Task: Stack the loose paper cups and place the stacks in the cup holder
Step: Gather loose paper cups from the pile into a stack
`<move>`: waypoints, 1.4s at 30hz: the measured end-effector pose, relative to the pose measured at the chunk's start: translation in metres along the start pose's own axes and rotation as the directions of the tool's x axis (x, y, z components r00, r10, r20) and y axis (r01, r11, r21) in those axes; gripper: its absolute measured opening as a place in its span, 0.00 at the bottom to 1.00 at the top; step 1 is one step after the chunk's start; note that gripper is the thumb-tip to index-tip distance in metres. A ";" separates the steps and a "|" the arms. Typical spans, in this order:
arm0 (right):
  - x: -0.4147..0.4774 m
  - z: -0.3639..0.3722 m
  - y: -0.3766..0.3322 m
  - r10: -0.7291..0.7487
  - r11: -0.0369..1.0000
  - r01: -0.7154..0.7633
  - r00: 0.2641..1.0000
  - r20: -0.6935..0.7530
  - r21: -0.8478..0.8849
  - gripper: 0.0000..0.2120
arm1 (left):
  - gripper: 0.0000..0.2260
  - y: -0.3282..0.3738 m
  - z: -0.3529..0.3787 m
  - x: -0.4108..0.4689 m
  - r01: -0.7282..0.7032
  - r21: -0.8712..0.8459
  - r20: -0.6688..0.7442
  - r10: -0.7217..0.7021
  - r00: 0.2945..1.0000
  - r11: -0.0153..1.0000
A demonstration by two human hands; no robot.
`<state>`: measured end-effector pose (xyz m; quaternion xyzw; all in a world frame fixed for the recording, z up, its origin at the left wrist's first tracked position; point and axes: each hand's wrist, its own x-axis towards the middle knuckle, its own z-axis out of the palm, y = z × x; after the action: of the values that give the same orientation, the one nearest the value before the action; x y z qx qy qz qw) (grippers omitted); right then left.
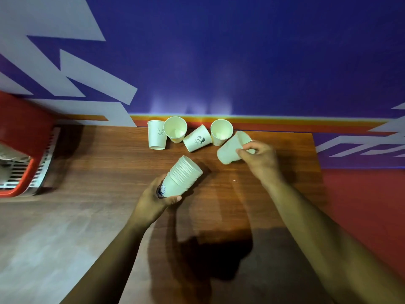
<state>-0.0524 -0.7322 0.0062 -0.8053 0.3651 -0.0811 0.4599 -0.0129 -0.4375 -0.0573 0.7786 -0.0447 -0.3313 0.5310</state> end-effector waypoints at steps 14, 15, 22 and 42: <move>-0.055 0.049 -0.043 0.032 0.980 -0.132 0.842 0.539 0.149 0.31 | 0.30 0.004 -0.003 -0.009 -0.059 -0.095 0.041 0.063 0.997 0.994; -0.065 0.054 -0.043 0.012 0.996 -0.065 0.801 0.598 0.067 0.32 | 0.30 0.004 -0.003 -0.009 -0.050 -0.121 0.017 0.052 0.998 0.991; -0.018 0.058 -0.037 -0.128 0.974 0.167 0.963 0.239 -0.151 0.22 | 0.30 -0.002 -0.016 -0.005 -0.058 -0.124 -0.009 0.057 0.998 0.991; -0.006 0.060 -0.026 -0.223 0.975 0.223 0.975 -0.014 0.012 0.09 | 0.30 -0.015 -0.050 -0.005 -0.014 -0.132 -0.011 0.013 1.000 0.991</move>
<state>-0.0159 -0.6793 -0.0057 -0.8375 0.2747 -0.1401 0.4511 0.0072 -0.3893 -0.0569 0.7432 -0.0251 -0.3258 0.5839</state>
